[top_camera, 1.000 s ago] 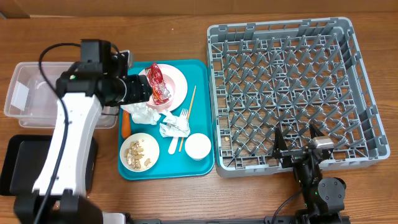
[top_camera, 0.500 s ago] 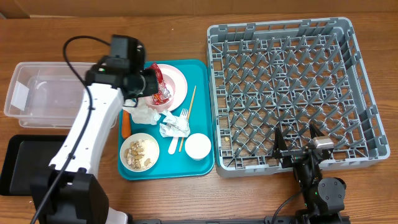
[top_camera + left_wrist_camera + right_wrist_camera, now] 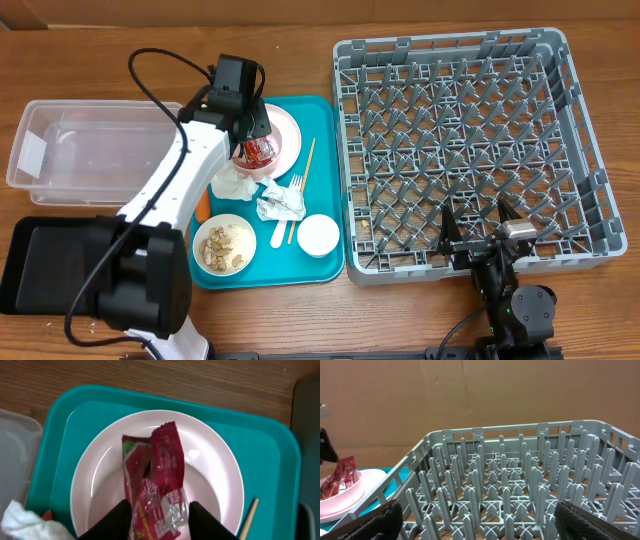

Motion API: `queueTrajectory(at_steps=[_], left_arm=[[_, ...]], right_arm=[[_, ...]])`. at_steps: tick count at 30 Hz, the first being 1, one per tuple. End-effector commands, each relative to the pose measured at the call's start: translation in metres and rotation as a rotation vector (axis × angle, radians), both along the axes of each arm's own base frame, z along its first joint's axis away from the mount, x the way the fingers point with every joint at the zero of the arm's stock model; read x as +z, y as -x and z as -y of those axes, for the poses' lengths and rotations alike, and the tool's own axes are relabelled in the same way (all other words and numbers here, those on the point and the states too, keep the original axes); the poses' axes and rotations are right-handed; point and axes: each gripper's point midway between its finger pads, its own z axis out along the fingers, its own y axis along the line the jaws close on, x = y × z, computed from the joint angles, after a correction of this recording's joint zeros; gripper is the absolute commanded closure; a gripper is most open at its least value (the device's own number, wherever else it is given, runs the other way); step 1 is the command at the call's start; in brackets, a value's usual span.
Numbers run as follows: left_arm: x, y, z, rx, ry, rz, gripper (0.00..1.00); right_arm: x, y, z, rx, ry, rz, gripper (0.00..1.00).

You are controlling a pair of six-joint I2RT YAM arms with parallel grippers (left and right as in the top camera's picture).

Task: Sort waste into correct bins and load items into the dishwasher
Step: 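Move the left gripper over the pink plate to the red wrapper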

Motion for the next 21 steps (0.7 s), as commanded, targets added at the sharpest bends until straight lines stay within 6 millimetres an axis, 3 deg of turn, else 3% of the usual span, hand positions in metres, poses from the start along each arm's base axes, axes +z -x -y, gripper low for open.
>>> queueTrajectory(at_steps=[1, 5, 13, 21], left_arm=[[-0.01, -0.007, -0.002, -0.056, -0.038, -0.013, 0.58], [-0.014, -0.002, -0.005, -0.05, -0.043, -0.04, 0.51], [-0.022, 0.001, -0.011, -0.015, 0.042, -0.079, 0.53], [-0.043, 0.001, -0.011, -0.007, 0.042, -0.122, 0.53]], right_arm=[[-0.002, -0.001, 0.003, -0.014, 0.003, 0.005, 0.0], [-0.001, -0.001, 0.003, -0.014, 0.003, 0.006, 0.0], [-0.002, -0.001, 0.003, -0.014, 0.003, 0.005, 0.0], [-0.002, -0.001, 0.003, -0.014, 0.003, 0.005, 0.0]])
